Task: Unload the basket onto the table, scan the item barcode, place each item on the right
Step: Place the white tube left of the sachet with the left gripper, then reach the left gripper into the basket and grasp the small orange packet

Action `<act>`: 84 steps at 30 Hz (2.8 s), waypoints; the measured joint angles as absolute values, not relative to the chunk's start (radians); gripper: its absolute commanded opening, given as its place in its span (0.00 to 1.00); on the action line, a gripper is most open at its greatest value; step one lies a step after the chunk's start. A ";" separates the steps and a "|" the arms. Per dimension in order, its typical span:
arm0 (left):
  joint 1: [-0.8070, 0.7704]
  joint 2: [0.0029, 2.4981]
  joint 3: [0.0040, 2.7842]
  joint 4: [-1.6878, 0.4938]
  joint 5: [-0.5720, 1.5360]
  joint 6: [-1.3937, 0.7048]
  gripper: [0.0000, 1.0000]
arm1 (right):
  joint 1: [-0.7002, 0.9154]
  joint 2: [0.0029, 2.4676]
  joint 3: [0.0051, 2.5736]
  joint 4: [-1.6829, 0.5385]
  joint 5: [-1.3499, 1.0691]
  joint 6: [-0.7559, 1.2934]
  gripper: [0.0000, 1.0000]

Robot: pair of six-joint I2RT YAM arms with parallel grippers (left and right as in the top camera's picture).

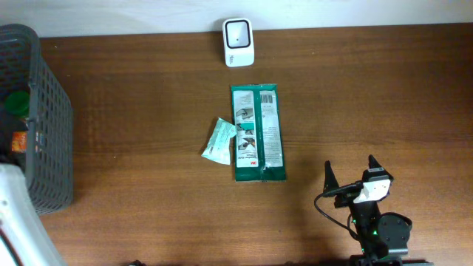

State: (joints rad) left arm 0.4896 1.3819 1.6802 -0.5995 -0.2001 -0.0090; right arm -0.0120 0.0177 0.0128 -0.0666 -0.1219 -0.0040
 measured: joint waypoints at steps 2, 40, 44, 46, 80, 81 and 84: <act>0.414 1.343 1.683 -0.674 -0.117 -0.042 0.00 | -0.012 0.018 0.013 -0.067 -0.122 -0.004 0.98; -0.216 2.030 1.583 -1.056 0.057 -0.274 0.70 | -0.012 0.018 0.013 -0.067 -0.122 -0.003 0.99; -0.216 2.023 1.743 -1.106 0.057 -0.264 0.72 | -0.012 0.018 0.013 -0.067 -0.122 -0.004 0.98; -0.213 1.994 1.854 -1.128 0.053 -0.253 0.75 | -0.012 0.018 0.013 -0.067 -0.121 -0.004 0.98; 0.675 2.130 2.064 -1.165 -0.157 -0.293 0.64 | -0.012 0.018 0.013 -0.067 -0.121 -0.004 0.98; 0.675 2.148 2.064 -1.161 -0.157 -0.293 0.64 | -0.012 0.018 0.013 -0.067 -0.122 -0.004 0.98; 0.675 2.191 2.064 -1.145 -0.157 -0.293 0.64 | -0.012 0.018 0.013 -0.067 -0.122 -0.003 0.98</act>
